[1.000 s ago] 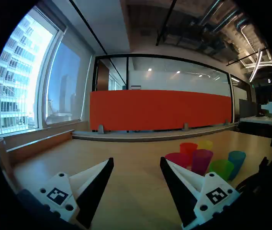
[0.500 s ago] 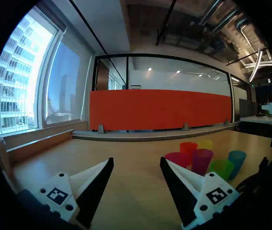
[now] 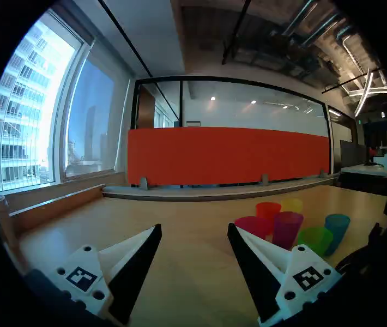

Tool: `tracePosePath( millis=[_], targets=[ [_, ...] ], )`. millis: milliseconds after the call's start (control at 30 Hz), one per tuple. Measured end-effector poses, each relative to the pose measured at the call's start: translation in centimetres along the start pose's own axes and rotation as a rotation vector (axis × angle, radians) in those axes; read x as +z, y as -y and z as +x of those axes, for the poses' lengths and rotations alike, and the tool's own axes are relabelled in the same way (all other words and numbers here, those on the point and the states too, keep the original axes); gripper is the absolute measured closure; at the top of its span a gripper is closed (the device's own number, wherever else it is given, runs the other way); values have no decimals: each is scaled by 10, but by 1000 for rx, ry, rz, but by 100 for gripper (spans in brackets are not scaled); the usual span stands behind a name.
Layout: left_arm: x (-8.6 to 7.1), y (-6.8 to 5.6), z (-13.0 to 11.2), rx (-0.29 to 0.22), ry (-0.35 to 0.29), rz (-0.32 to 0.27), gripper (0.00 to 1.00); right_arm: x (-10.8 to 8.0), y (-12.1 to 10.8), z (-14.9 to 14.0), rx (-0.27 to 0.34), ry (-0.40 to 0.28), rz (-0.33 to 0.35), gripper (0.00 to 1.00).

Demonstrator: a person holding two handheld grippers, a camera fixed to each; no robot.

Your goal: Pour water

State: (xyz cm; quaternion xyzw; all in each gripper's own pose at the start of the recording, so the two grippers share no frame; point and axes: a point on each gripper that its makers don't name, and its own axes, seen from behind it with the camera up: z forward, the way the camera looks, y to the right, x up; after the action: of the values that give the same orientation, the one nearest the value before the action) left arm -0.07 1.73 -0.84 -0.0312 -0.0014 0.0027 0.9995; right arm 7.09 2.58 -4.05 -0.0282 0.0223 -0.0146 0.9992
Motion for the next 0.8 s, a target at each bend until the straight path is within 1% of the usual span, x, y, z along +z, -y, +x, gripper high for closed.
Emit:
tracePosePath(
  millis=[200, 400, 500, 633, 800],
  targets=[
    [-1, 0, 0, 0, 0, 0, 10, 5, 0, -12, 0, 4, 15, 0],
    [0, 0, 0, 0, 0, 0, 10, 15, 4, -22, 16, 2, 33, 0],
    [0, 0, 0, 0, 0, 0, 10, 22, 7, -22, 25, -9, 36, 0],
    [0, 0, 1, 0, 0, 0, 10, 28, 11, -21, 10, -29, 38, 0],
    [0, 0, 0, 0, 0, 0, 11, 34, 17, -26, -15, -30, 40, 0]
  ],
)
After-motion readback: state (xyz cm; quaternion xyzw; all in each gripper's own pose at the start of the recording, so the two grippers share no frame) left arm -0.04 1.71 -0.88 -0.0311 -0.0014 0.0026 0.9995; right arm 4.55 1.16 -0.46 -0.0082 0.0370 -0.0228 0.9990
